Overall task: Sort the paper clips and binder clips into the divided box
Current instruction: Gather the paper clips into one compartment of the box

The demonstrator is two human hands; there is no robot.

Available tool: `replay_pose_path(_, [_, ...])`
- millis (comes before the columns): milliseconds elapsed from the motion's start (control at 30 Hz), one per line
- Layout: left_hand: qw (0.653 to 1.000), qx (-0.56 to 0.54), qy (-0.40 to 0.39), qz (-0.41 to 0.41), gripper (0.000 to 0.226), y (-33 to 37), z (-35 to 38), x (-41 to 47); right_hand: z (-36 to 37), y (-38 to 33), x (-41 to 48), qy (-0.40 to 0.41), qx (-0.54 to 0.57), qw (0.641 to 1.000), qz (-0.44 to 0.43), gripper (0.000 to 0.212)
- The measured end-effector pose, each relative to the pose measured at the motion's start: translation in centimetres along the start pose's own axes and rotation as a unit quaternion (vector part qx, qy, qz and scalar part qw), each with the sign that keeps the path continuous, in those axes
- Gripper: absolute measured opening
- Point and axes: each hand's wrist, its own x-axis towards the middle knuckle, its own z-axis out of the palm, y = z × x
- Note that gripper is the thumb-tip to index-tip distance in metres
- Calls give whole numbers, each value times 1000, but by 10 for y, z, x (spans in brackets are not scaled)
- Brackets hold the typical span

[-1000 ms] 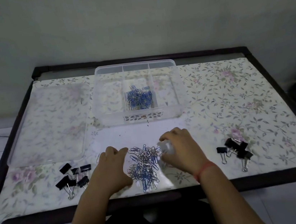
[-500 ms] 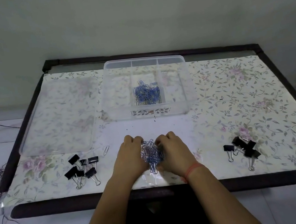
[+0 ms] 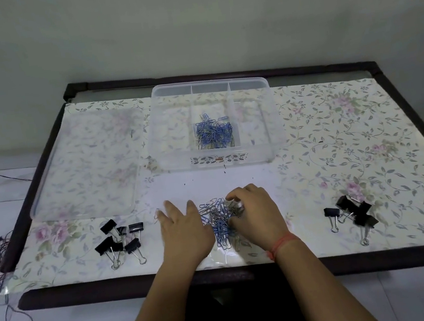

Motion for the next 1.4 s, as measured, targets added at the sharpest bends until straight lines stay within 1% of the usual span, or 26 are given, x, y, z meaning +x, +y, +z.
replay_pose_path(100, [1000, -14, 2, 8, 64, 5, -2, -3, 0, 2, 0, -4, 5, 1000, 2, 40])
replay_pose_path(200, [999, -38, 26, 23, 60, 7, -4, -8, -2, 4, -1, 4, 19, 1000, 9, 39])
replay_pose_path(300, [991, -89, 87, 41, 54, 6, -7, -13, -5, 8, -2, 9, 24, 1000, 17, 39])
replay_pose_path(367, [984, -90, 144, 44, 52, 3, -7, -13, -6, 10, -3, 16, 34, 999, 24, 40])
replay_pose_path(400, [983, -78, 161, 35, 53, 1, -6, -11, -6, 10, -3, 19, 40, 999, 26, 40])
replay_pose_path(433, [985, -63, 161, 20, 56, -1, -6, -10, -6, 10, -2, 21, 44, 998, 26, 40])
replay_pose_path(467, [988, -50, 143, 1, 58, -2, -6, -9, -6, 10, -2, 20, 45, 998, 24, 40])
replay_pose_path(533, [996, -36, 78, -16, 58, 0, -6, -9, -6, 8, -2, 17, 47, 999, 21, 39])
replay_pose_path(600, [999, -23, 32, -2, 57, 6, -7, -11, -6, 7, -2, 13, 47, 999, 23, 38])
replay_pose_path(733, [998, -14, 22, 55, 57, 14, -6, -17, -9, 10, -4, -13, 3, 1000, 23, 42])
replay_pose_path(800, [996, -30, 5, 85, 59, 13, -6, -18, -16, 13, -6, -33, -32, 999, 21, 53])
replay_pose_path(900, [993, -53, -17, 104, 73, 5, -10, -15, -24, 15, -12, -82, -73, 993, 41, 83])
replay_pose_path(967, [996, -9, -3, 94, 82, -5, -12, -13, -21, 13, -16, -104, -100, 988, 51, 92])
replay_pose_path(1067, [994, 92, 29, 60, 95, -18, -12, -7, -9, 7, -17, -91, -117, 988, 42, 82])
replay_pose_path(1167, [988, 129, 34, 79, 93, -18, -10, -2, 0, 1, -11, -75, -87, 993, 27, 75])
replay_pose_path(1200, [988, 120, 33, 91, 94, -16, -8, 1, 2, -1, -8, -72, -68, 995, 25, 71])
replay_pose_path(1300, [990, 47, 16, 134, 92, -9, -2, 5, 3, -5, -2, -63, -21, 998, 20, 60])
replay_pose_path(1367, [987, 14, 13, 162, 87, -9, 1, 5, 0, -3, -2, -60, 3, 998, 22, 61])
replay_pose_path(1400, [986, 2, 11, 169, 87, -12, 1, 5, -3, -1, -3, -59, 8, 998, 23, 63])
